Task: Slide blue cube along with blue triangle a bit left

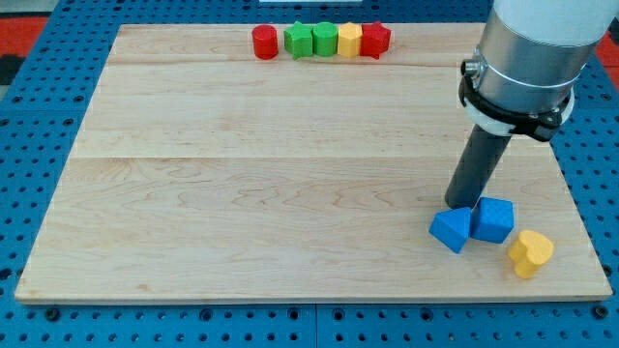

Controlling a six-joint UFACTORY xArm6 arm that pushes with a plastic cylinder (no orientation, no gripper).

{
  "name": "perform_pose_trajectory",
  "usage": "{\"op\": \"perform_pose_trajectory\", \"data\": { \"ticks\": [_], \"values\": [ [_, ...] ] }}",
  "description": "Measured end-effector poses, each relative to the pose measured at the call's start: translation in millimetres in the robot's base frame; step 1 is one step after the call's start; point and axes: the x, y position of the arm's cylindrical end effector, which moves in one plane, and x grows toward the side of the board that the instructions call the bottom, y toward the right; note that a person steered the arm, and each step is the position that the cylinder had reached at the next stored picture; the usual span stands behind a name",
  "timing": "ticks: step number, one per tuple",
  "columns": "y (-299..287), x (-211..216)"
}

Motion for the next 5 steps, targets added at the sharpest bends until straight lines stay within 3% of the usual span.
{"op": "perform_pose_trajectory", "data": {
  "ticks": [4,5],
  "values": [
    [0.0,-29.5],
    [30.8,-33.4]
  ]
}}
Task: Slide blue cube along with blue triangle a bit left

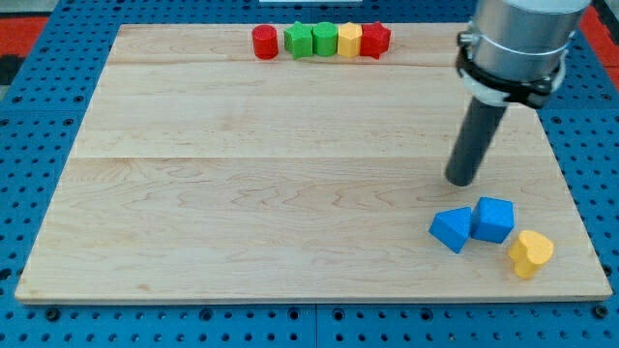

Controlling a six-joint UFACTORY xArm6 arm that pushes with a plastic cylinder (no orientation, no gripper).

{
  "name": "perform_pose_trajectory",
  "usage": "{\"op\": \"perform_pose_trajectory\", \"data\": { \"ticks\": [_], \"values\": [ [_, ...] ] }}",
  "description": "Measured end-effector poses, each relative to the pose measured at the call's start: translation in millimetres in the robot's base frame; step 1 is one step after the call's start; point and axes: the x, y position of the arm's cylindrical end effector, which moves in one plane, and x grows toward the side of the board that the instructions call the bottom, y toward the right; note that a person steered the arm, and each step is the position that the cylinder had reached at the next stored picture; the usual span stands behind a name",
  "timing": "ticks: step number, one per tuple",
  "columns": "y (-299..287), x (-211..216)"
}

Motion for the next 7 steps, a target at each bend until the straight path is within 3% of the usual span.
{"op": "perform_pose_trajectory", "data": {
  "ticks": [1,3,7],
  "values": [
    [67.7,5.9],
    [82.9,72.2],
    [-90.9,52.5]
  ]
}}
